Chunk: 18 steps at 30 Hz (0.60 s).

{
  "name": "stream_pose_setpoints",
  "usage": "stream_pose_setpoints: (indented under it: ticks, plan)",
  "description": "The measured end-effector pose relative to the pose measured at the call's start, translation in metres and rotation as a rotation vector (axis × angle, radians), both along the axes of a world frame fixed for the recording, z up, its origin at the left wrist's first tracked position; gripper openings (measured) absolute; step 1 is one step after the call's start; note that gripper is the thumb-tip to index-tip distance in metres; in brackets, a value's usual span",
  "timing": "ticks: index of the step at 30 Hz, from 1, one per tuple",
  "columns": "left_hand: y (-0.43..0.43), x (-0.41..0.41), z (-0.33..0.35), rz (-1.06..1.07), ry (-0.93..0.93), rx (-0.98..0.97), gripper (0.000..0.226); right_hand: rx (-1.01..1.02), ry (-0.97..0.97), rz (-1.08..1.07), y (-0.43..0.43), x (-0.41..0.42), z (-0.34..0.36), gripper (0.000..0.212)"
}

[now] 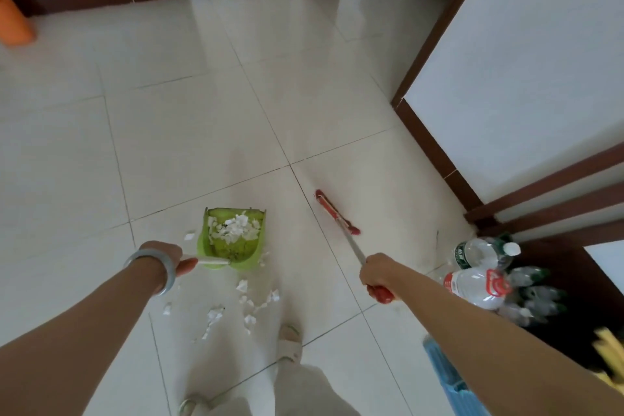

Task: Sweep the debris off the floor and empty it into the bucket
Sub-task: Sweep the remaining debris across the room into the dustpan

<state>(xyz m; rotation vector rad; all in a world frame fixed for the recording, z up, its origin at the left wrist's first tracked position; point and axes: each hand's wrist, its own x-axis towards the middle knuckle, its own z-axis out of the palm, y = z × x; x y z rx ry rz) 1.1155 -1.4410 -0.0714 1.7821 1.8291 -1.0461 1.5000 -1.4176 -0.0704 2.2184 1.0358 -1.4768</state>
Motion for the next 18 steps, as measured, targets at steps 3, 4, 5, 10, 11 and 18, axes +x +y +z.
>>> stream_pose_setpoints:
  ticks: [3,4,5,10,11,18]
  plan:
    - [0.014,0.022,-0.002,0.008,-0.036,0.024,0.047,0.034,-0.068,-0.085,0.011,0.037,-0.004,0.02]
    - [0.02,0.031,-0.004,-0.002,-0.049,0.027,0.047,0.041,-0.094,-0.114,0.014,0.051,-0.005,0.016]
    - [0.024,0.038,-0.004,-0.003,-0.049,0.02,0.047,0.049,-0.117,-0.132,0.018,0.061,-0.006,0.015]
    - [0.045,0.073,-0.009,-0.08,-0.064,0.001,0.048,0.05,-0.142,-0.252,0.026,0.114,-0.017,0.025]
    - [0.048,0.078,-0.009,-0.11,-0.066,0.02,0.045,0.044,-0.146,-0.276,0.026,0.122,-0.019,0.025]
    - [0.068,0.101,-0.018,0.019,-0.163,0.003,0.046,-0.076,-0.077,-0.473,0.045,0.151,-0.027,0.005]
